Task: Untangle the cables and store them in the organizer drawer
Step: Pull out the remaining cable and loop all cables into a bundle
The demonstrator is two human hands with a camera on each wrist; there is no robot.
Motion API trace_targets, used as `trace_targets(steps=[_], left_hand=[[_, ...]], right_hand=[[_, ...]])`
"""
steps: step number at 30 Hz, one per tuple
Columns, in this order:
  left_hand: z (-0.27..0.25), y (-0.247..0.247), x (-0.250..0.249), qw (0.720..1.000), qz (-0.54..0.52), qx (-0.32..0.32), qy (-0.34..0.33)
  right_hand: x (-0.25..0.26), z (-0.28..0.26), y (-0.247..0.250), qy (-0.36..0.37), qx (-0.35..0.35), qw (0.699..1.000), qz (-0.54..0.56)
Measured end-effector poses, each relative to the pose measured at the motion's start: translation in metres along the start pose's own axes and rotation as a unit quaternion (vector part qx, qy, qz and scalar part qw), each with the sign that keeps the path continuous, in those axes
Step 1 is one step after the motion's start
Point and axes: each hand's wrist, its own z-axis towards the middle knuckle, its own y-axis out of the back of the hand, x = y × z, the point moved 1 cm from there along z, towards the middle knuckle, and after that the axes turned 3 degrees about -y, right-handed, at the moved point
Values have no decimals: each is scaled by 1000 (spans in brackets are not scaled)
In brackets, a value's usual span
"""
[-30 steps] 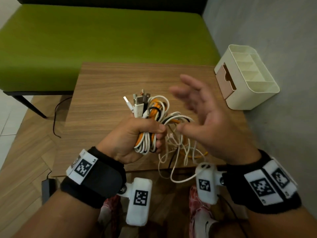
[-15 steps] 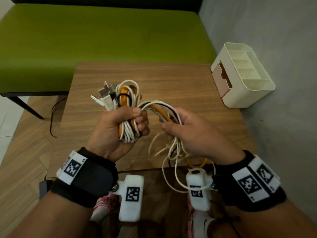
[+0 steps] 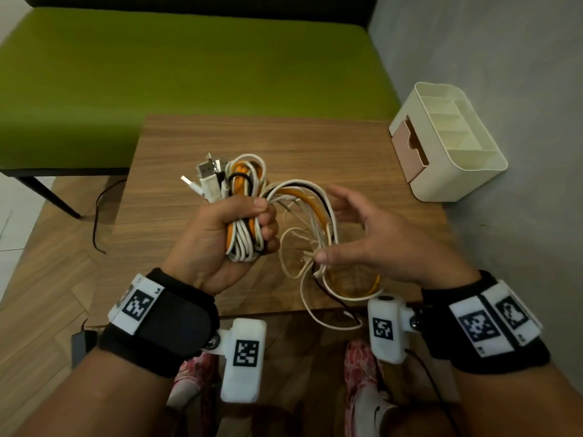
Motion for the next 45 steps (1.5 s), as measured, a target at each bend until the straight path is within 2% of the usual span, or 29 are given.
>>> trace_targets(steps=[4,7,11,14,16,20,24,25,28,33,37,41,45], left_hand=[[1,-5,6,999,33,0,26],[0,-13,14,998,42,28,48],[-1,-25,10,998,34,45,35],[0,-26,-2,1000,3,5,-1],[-1,-26,-9,999,-20,-18,-25],[-1,-26,-6,999,12,-38,-27],[0,-33,13,998,24,-50,3],[-1,-35,17,998,40,-51,10],[2,-44,29,993,99,-65,3],[11,-60,43,990,104,-94,-28],[16,-64,50,988,107,-103,-45],[19,-65,54,984,148,-97,-33],[21,-62,56,975,192,-107,-27]], right_hand=[[7,-1,-8,122,-94,988,25],[12,-3,-19,194,-103,972,85],[10,-2,-26,171,-77,956,228],[8,0,-29,80,-28,955,284],[5,-1,-28,43,1,958,285],[-2,-8,-18,57,-37,947,315],[-3,-13,-11,62,-31,902,427],[-3,-12,-11,63,-56,903,421],[-4,-14,-11,93,-140,940,296],[-8,-18,-11,85,-154,937,302],[-15,-16,-13,70,-172,946,265],[-22,-15,-10,75,-188,940,275],[-23,-19,-7,81,-185,946,253]])
